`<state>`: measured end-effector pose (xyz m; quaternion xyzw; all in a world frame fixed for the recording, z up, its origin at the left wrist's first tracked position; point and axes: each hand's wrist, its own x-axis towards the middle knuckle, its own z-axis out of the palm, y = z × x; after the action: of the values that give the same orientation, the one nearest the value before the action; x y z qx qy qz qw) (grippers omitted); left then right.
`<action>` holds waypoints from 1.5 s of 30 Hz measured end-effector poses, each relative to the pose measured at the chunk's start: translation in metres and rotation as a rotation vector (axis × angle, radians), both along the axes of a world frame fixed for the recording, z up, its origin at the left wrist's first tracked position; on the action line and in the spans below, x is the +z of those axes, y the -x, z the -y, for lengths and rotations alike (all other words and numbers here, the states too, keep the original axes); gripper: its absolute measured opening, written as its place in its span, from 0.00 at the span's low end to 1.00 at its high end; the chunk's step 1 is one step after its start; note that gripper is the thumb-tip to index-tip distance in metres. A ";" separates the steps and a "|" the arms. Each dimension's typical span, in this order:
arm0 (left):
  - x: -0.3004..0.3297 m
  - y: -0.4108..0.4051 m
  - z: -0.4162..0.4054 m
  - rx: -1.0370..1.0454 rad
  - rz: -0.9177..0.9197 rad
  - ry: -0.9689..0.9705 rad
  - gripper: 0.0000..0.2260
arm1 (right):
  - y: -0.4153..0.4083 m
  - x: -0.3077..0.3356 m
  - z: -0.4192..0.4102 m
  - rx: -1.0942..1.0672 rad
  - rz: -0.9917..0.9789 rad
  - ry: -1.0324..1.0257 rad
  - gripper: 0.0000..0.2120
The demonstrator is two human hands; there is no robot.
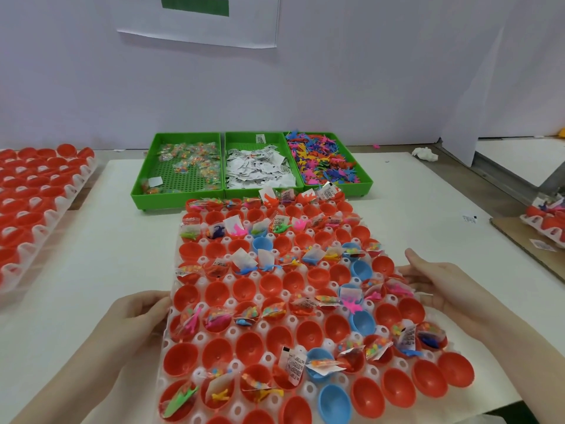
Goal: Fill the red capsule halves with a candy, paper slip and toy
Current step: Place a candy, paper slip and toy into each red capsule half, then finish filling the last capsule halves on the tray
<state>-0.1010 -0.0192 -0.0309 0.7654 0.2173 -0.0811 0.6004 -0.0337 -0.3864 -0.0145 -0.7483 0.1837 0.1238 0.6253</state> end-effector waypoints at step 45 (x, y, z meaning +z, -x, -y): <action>0.009 -0.025 0.092 -0.128 0.095 0.085 0.09 | 0.054 0.006 0.095 -0.200 -0.029 0.008 0.28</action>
<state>-0.0758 -0.1114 -0.0222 0.7544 0.1358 -0.0921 0.6355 -0.0879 -0.4811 -0.0083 -0.7267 0.2669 0.0711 0.6290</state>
